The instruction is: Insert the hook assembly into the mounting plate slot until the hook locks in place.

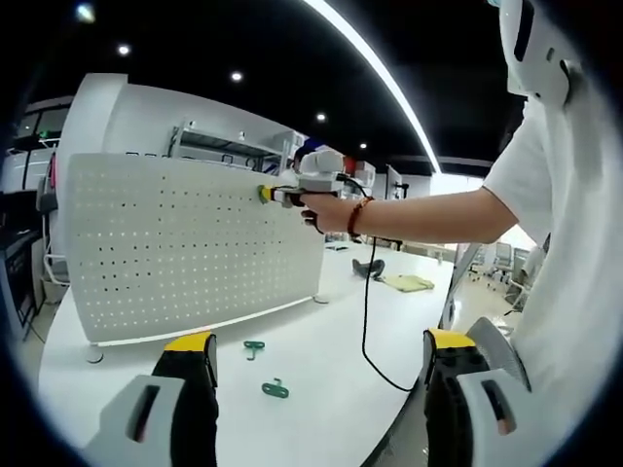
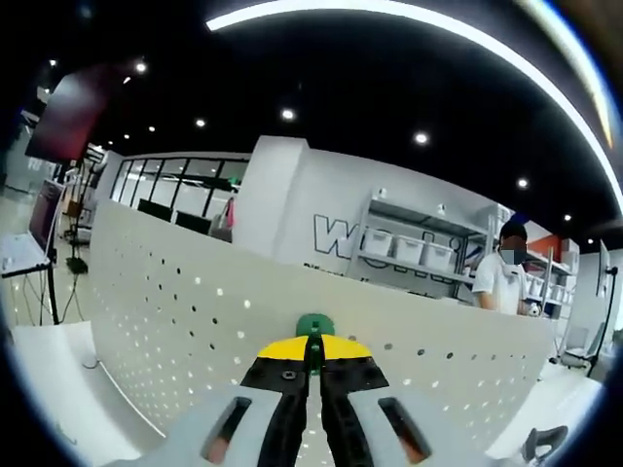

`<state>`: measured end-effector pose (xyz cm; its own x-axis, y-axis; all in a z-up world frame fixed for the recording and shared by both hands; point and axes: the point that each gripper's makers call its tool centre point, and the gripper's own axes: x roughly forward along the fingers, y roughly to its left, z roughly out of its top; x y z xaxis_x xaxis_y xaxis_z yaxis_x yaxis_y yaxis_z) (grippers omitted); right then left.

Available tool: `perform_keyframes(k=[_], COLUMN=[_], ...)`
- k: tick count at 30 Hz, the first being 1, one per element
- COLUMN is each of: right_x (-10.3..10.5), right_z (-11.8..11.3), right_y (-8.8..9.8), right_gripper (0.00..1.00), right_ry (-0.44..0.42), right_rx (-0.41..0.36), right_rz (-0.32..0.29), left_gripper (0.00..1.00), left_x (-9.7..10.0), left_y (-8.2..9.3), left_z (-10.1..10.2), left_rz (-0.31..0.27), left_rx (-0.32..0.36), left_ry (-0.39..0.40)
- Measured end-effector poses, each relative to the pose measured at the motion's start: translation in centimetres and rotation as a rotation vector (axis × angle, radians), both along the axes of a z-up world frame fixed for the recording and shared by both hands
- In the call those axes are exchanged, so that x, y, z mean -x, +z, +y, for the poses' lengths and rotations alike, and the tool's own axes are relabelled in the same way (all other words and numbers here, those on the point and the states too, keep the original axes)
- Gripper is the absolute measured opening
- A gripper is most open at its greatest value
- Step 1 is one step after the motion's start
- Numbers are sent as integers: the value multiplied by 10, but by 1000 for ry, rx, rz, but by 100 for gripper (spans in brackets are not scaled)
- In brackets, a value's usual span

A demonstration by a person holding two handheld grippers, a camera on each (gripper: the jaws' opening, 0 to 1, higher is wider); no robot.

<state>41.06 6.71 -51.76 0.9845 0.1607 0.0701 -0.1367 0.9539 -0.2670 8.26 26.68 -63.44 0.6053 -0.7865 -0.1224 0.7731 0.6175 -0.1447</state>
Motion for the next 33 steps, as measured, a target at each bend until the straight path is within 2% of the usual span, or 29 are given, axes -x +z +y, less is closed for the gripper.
perform_keyframes(k=[3, 4, 5, 7, 8, 10, 15, 19, 22, 25, 33], right_x=[-1, 0, 0, -1, -1, 0, 1, -1, 0, -1, -2], right_z=[0, 0, -1, 1, 0, 0, 0, 1, 0, 1, 3], right_y=[-2, -1, -1, -1, -1, -2, -2, -2, -2, -2, -1], right_gripper=[1, 1, 1, 1, 1, 1, 1, 1, 1, 1, 4], right_ry=[-4, -15, -23, -29, -37, -46, -60, -76, -78, -77, -64], right_rx=[-7, -72, -84, -60, -74, -141, -232, -189, -232, -192, -176], right_rz=[0, -8, -6, -6, -2, 0, 14, 6, 6, 14, 24], left_gripper=[90, 90, 90, 89, 89, 89, 89, 89, 89, 89, 89], left_x=[0, 0, 0, 0, 0, 0, 0, 0, 0, 0, -1], left_y=[0, 0, -1, -1, -1, 0, -1, 1, 1, 1, 2], left_z=[-1, -2, -2, -3, -4, -4, -3, -2, -1, -1, -3], left_rz=[0, 2, 3, 3, 1, 0, 3, 1, 0, 1, -4], left_rx=[-1, 0, 1, -4, -5, 0, 0, 1, 3, 3, 4], left_ry=[-2, -2, -3, -6, -8, -8, -7, -7, -6, -9, -17])
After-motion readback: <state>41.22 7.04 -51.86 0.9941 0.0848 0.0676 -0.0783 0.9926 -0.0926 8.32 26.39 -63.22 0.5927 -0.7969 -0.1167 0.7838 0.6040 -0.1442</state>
